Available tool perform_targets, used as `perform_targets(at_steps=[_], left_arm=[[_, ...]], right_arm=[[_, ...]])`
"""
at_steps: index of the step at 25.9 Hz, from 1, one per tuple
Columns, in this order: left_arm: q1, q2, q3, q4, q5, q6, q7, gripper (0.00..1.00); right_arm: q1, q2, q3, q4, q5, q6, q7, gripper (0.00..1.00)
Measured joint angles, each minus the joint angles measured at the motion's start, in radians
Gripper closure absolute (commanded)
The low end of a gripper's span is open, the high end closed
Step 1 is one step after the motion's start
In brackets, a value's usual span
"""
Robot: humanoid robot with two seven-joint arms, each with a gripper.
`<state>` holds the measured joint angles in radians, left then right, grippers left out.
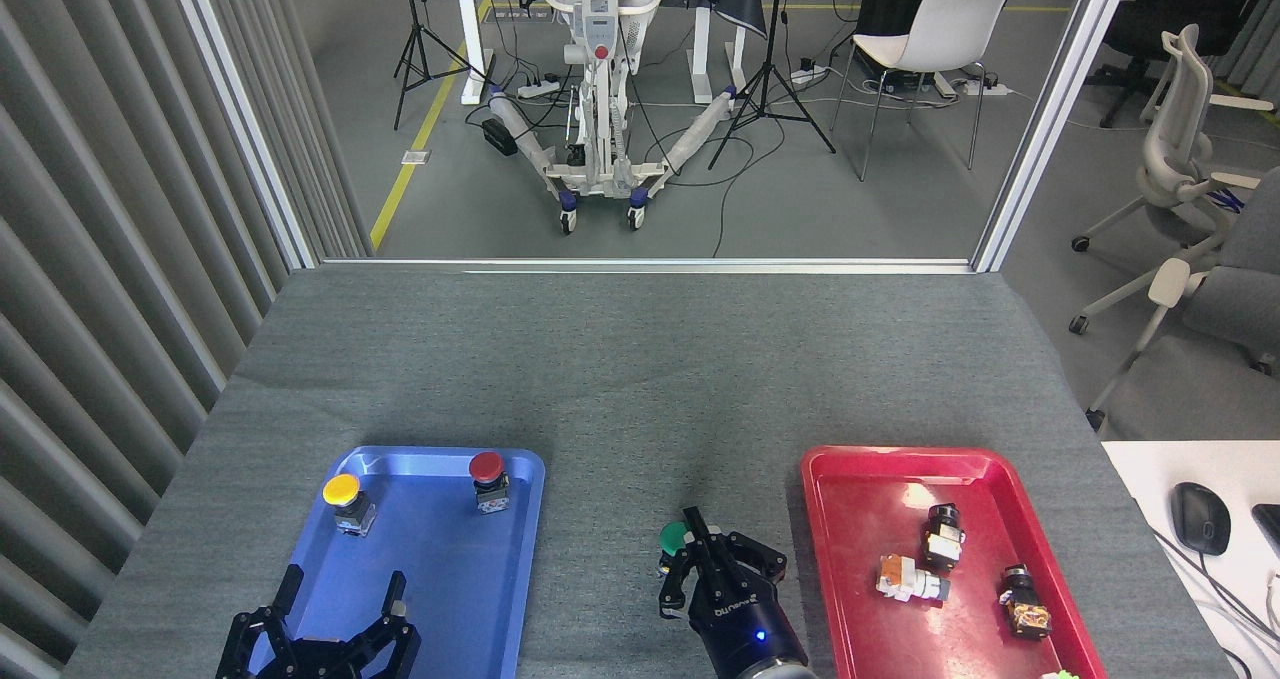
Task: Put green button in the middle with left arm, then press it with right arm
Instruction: 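Withdraw the left hand and move the right hand above the green button, then press down on the green button with the right hand, then lift the right hand off the button back toward the red tray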
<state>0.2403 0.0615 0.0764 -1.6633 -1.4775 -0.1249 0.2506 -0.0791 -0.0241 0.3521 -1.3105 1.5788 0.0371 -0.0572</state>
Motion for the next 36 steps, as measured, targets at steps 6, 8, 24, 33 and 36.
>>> perform_targets(at_steps=[6,8,24,33,36], left_arm=[[-0.017,-0.001,-0.002,0.045,0.004,-0.017,-0.005,0.01],[-0.021,-0.002,-0.003,0.048,0.004,-0.02,-0.006,0.01],[-0.069,0.009,-0.002,0.088,0.059,-0.056,-0.005,0.01],[-0.077,0.014,-0.003,0.136,0.096,-0.056,-0.01,0.01],[-0.08,0.016,-0.003,0.139,0.097,-0.056,-0.01,0.01]], right_arm=[[-0.045,0.021,0.032,0.109,0.012,0.035,0.002,0.98],[-0.049,0.022,0.035,0.129,0.012,0.038,0.003,0.98],[-0.012,0.027,0.027,-0.055,-0.037,0.172,-0.159,0.0],[0.143,-0.022,-0.106,-0.19,-0.063,0.201,-0.176,0.0],[0.199,-0.044,-0.149,-0.239,-0.092,0.208,-0.171,0.0]])
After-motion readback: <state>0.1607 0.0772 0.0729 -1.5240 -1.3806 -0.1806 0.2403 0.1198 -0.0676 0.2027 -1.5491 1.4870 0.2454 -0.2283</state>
